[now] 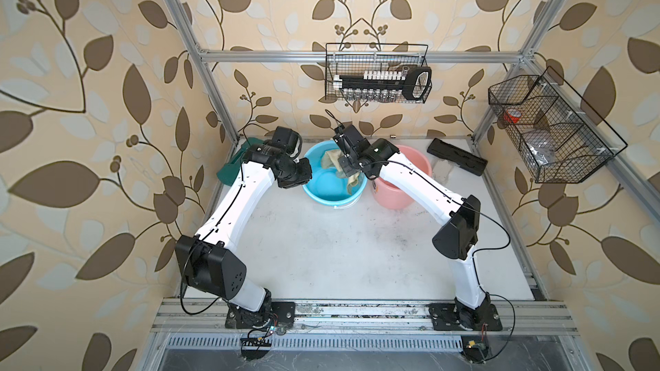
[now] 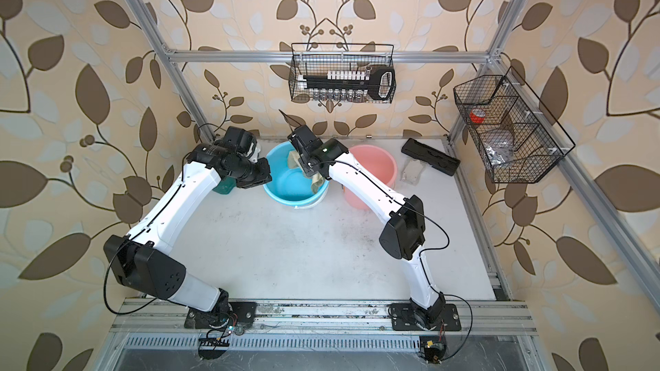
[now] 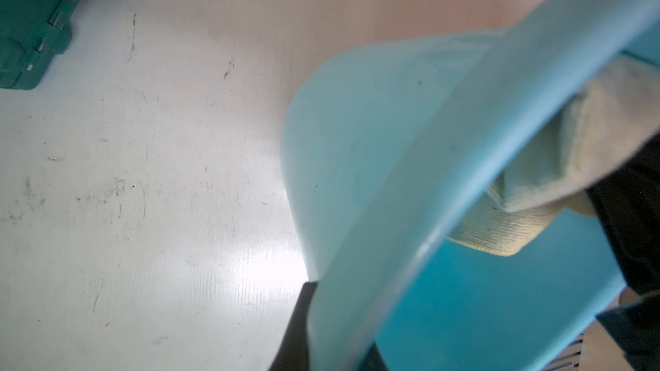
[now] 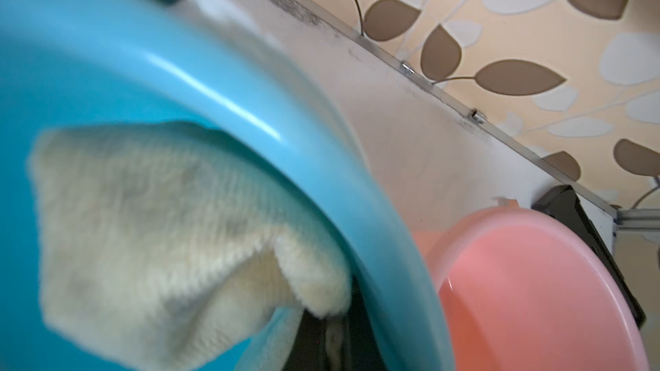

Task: Wipe the inside of the bucket with a cloth
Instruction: Wipe the dirt from the inside of the bucket.

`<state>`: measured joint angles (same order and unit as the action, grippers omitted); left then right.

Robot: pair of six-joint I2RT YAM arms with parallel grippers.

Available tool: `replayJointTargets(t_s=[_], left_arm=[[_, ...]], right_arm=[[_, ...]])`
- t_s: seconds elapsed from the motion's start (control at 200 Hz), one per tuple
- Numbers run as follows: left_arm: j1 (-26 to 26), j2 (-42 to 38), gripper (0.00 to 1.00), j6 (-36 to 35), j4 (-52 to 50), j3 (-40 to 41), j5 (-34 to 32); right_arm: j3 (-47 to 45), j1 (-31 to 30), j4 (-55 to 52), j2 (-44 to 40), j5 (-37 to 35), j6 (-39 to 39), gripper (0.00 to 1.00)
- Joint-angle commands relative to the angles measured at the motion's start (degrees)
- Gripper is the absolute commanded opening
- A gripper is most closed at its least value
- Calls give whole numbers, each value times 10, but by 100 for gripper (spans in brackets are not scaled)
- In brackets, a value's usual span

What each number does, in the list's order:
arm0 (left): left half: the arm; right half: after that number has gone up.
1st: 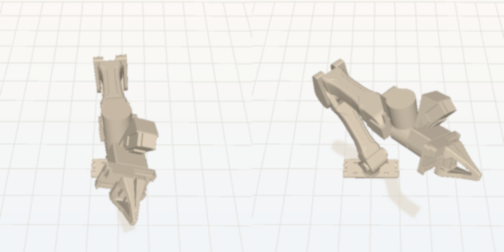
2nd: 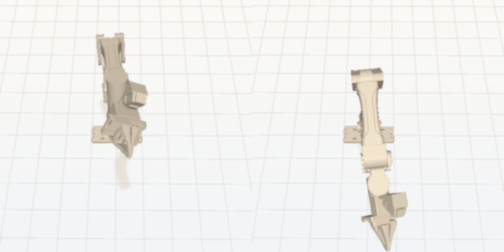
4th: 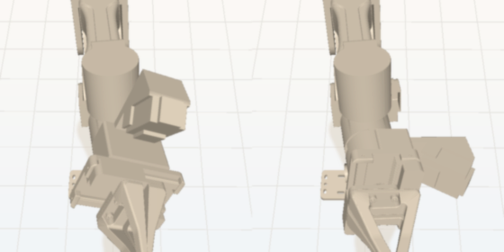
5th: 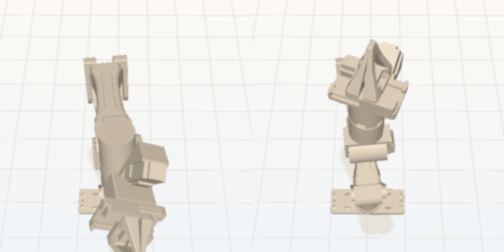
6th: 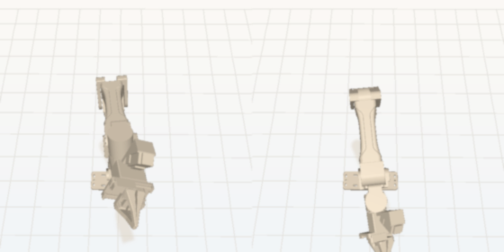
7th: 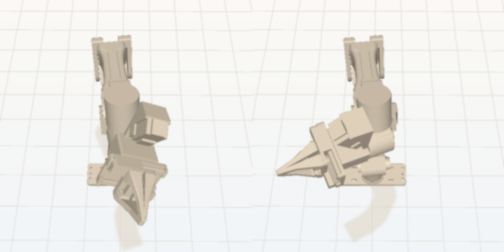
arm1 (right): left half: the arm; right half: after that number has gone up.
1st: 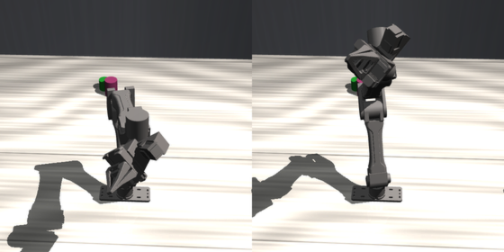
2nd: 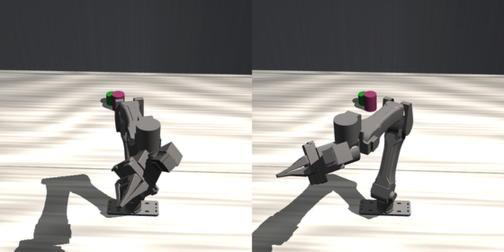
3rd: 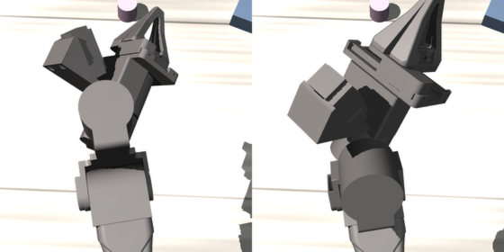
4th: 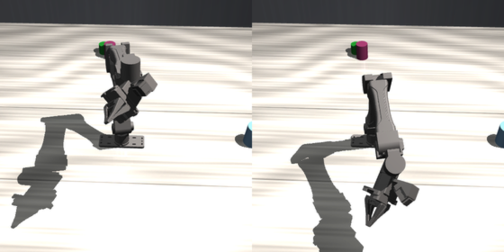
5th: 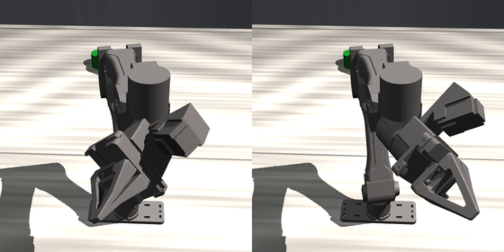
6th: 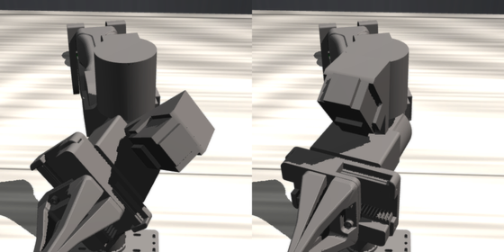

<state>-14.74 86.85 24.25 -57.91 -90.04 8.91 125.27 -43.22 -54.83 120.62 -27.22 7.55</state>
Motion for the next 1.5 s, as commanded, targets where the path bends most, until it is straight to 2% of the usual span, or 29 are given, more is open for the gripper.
replayJointTargets(t_s=[0.0, 0.205, 0.285, 0.405, 0.505, 0.595, 0.7, 0.835, 0.94, 1.03, 1.15, 1.365, 1.495], left_arm=[[0, -28, 0, -11, -18, -11, -46], [-1, -38, 0, -25, 1, -3, -97], [0, -38, 0, -29, 11, 4, -109], [0, -38, 0, -29, 21, 10, -101], [0, -38, 0, -27, 28, 14, -102], [0, -47, 0, -26, 36, 20, -107], [0, -57, 0, -24, 40, 20, -108], [0, -55, 0, -23, 41, 19, -106], [0, -51, 0, -21, 43, 19, -111], [0, -48, 0, -22, 43, 20, -126], [0, -48, 0, -26, 44, 19, -142], [0, -47, 0, -26, 44, 13, -139], [0, -47, 0, -23, 45, 13, -127]], right_arm=[[-29, 2, -25, -38, -86, 4, 0], [-32, -22, -131, -30, -152, 11, 0], [-56, -38, -138, -45, -175, 6, 0], [-67, -49, -159, -56, -157, 4, 0], [-61, -49, -200, -52, -84, 18, 0], [-67, -48, -226, -50, 12, 28, 0], [-75, -36, -253, -44, 175, 41, 0], [-123, -16, -229, -64, 392, 48, 0], [-143, -13, -227, -88, 457, 48, 0], [-166, -10, -235, -122, 456, 50, 0], [-211, 5, -249, -176, 420, 55, 0], [-276, 25, -284, -249, 317, 60, 0], [-254, 26, -300, -293, 250, 76, 0]])
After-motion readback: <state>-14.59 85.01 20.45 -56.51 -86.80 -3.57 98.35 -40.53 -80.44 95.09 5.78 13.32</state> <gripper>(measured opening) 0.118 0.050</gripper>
